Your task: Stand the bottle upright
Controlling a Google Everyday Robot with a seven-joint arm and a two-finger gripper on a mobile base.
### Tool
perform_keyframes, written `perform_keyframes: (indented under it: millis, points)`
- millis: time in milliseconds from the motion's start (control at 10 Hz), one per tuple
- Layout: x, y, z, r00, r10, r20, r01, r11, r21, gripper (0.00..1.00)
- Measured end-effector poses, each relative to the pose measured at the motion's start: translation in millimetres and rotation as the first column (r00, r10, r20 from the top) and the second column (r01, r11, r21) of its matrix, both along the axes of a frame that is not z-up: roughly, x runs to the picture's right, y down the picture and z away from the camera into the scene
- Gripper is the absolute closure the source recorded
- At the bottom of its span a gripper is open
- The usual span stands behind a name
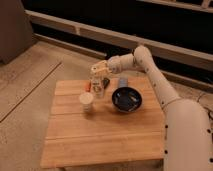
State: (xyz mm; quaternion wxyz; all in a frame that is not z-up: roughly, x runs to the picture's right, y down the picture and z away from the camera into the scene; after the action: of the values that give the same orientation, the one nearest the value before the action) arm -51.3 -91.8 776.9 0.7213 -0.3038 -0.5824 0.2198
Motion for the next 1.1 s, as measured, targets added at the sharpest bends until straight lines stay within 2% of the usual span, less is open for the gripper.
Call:
perform_keyframes:
  millis: [500, 800, 1100]
  points:
    - [19, 13, 18.0, 0.998, -0.030, 0.048, 0.029, 0.9991, 0.031, 1.00]
    - [26, 17, 24.0, 0.991, 0.003, 0.134, -0.008, 0.9991, 0.042, 1.00]
    - [13, 35, 28.4, 0.973, -0.029, 0.227, 0.020, 0.9990, 0.038, 1.00]
